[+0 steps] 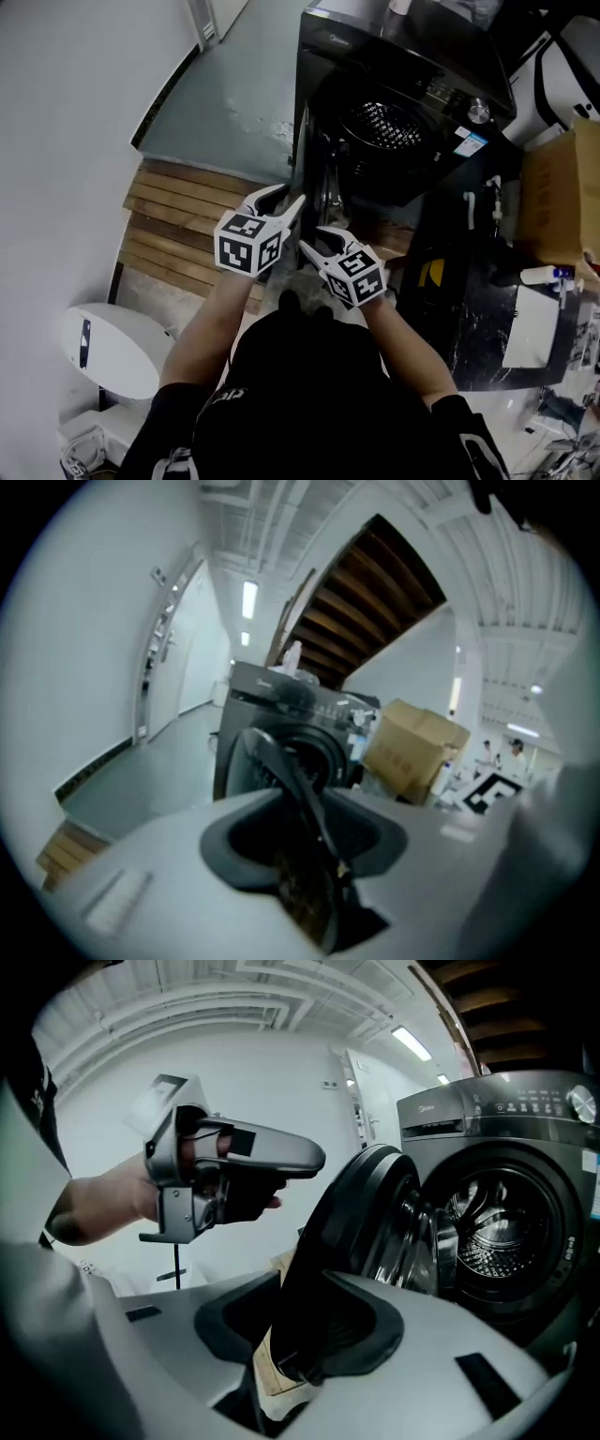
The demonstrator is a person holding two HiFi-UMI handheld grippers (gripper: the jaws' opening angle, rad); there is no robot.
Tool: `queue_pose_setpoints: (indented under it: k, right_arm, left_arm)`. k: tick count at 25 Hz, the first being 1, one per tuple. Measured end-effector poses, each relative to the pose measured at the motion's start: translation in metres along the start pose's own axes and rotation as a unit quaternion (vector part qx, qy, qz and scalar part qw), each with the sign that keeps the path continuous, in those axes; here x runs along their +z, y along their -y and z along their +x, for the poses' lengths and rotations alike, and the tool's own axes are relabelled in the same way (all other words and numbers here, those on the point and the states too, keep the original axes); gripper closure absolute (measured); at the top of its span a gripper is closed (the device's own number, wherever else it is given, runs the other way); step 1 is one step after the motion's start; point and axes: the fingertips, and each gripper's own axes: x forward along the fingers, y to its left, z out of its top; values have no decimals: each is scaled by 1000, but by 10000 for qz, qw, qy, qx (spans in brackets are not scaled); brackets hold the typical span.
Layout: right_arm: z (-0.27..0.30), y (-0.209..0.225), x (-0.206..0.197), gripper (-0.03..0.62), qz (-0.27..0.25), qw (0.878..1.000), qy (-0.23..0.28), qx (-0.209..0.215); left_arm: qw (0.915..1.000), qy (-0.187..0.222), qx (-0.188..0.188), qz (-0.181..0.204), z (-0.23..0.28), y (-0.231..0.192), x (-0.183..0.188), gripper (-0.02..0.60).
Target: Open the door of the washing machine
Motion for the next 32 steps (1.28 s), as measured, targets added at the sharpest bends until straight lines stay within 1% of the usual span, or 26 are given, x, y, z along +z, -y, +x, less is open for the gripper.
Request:
queue_pose_setpoints:
  k: [5, 8, 11, 16, 21, 26, 32]
  right_arm:
    - [-13, -11, 5, 479, -144, 9996, 139, 191]
    - [-22, -15, 15, 489, -332, 9986, 275, 296]
    - [-25, -9, 19, 493, -470, 9982, 268, 252]
    - [-22, 6, 18, 494, -400, 9989, 178, 159]
    - [-13, 8, 28, 509, -390, 9989, 217, 169]
    - [-6, 7, 38, 526, -423, 9988, 214, 88]
    - [-5, 12, 59, 531, -384, 9986, 352, -96]
  left_arm:
    - [9988, -195, 448, 66, -4, -27, -6, 434]
    - [9973, -328, 659, 14, -4, -42, -16, 435]
    - [9952, -382, 898, 100, -7, -58, -21, 431]
    - [9909, -316, 1258, 368, -19, -78, -18, 425]
    - [9864, -193, 1596, 332, -32, -100, -16, 440]
    - [9835, -204, 1770, 301, -45, -125, -13, 446]
    - [9778, -248, 2011, 528, -66, -149, -7, 472]
